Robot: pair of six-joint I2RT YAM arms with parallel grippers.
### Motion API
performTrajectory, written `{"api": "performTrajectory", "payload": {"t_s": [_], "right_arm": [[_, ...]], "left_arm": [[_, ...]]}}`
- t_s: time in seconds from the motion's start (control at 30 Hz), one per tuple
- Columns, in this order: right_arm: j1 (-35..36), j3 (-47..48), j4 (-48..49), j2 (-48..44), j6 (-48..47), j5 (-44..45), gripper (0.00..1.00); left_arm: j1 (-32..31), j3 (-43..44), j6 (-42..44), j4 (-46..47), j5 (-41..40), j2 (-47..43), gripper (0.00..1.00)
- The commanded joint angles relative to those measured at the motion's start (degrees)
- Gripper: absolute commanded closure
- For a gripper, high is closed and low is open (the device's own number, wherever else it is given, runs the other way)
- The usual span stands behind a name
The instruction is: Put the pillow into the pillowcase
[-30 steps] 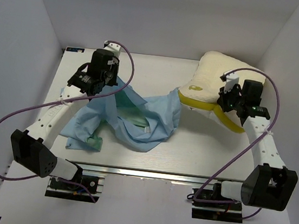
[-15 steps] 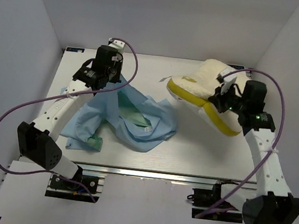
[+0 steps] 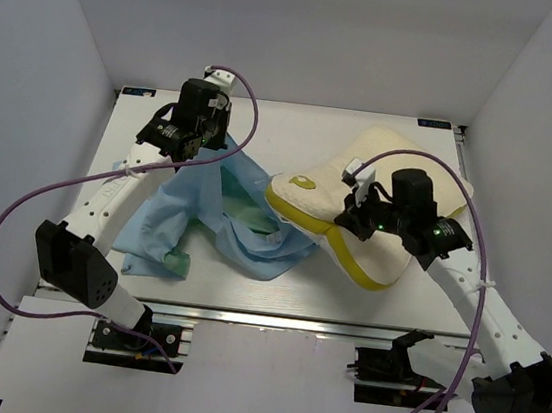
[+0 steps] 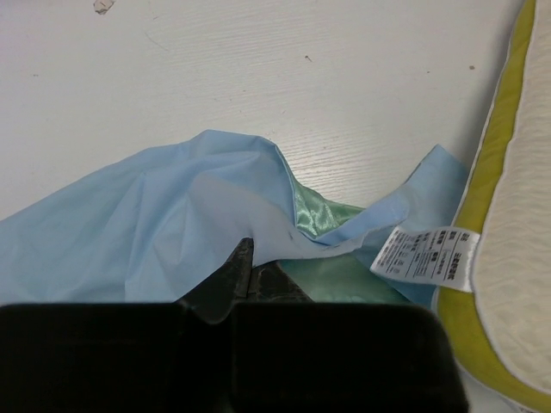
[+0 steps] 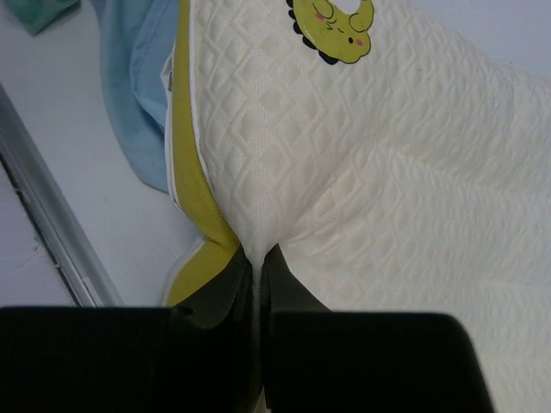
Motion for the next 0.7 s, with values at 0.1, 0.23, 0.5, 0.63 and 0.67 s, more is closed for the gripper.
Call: {"api": "performTrajectory", "payload": {"t_s": [0.1,0.23,0.5,0.63,0.67], "right_arm": [[7.33,2.59,1.80,-0.83,3.97,-3.67,1.00],[8.82,4.00,0.47,0.84,4.76,-7.19,1.00],[18.48,4.97,6.70,7.43,8.62,-1.49,1.00],[23.32,4.45,13.45,10.33,13.71,11.83,1.00],[24.11,4.10,15.40,11.38,14.68,14.58,1.00]], "left_arm": [[0.37,2.08,0.35,-0.36,0.82,-1.12,1.00],[0.37,2.43,0.61,-0.62,1.08,-1.03,1.00],[0.37,2.61,0.26,-1.94,2.13,-1.91,1.00],[0.29,2.43,-0.09,-3.08,3.89,-2.43,1.00],[0.29,1.82,-0.35,-3.08,5.11,-2.78,1.00]]}}
